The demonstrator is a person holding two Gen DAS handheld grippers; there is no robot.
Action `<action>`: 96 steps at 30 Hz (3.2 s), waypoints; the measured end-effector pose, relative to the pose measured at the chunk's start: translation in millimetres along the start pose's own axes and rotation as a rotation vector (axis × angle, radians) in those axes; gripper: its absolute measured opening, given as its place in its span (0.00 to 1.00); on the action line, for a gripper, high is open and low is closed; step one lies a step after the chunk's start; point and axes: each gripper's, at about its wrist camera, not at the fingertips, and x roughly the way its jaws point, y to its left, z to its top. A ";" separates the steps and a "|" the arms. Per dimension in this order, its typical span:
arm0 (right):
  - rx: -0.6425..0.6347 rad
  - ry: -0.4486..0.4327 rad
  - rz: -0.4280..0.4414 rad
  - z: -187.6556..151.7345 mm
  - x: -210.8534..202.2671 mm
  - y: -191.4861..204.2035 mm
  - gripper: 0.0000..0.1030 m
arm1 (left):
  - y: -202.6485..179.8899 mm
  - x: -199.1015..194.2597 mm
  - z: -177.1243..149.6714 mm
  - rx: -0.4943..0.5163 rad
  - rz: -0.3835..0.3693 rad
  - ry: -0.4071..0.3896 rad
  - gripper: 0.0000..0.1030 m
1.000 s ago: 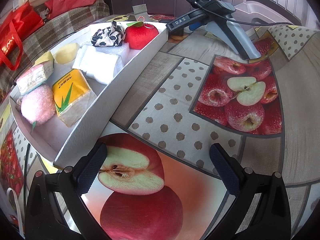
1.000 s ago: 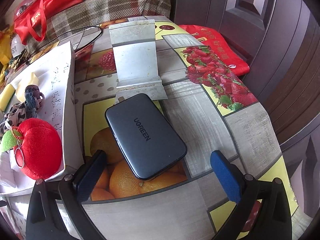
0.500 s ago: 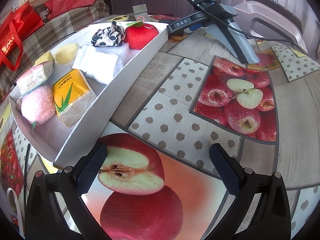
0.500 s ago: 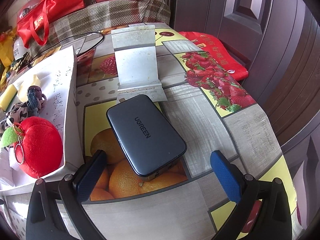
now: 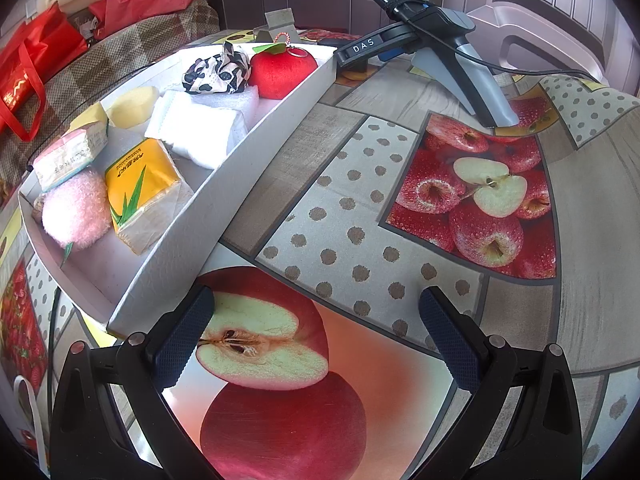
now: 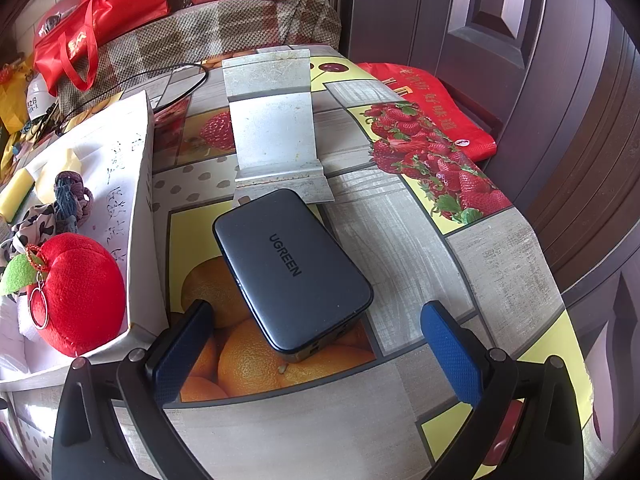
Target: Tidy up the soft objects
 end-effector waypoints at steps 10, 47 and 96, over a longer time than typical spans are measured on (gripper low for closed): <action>-0.001 0.015 0.000 1.2 0.7 -0.1 1.00 | 0.1 0.0 0.0 0.000 0.000 0.000 1.00; -0.002 0.040 -0.002 5.2 2.7 1.2 1.00 | -0.2 0.1 0.1 0.001 0.000 0.001 1.00; 0.003 0.095 -0.011 9.6 7.1 0.8 1.00 | -0.4 0.6 0.9 -0.001 0.001 0.007 1.00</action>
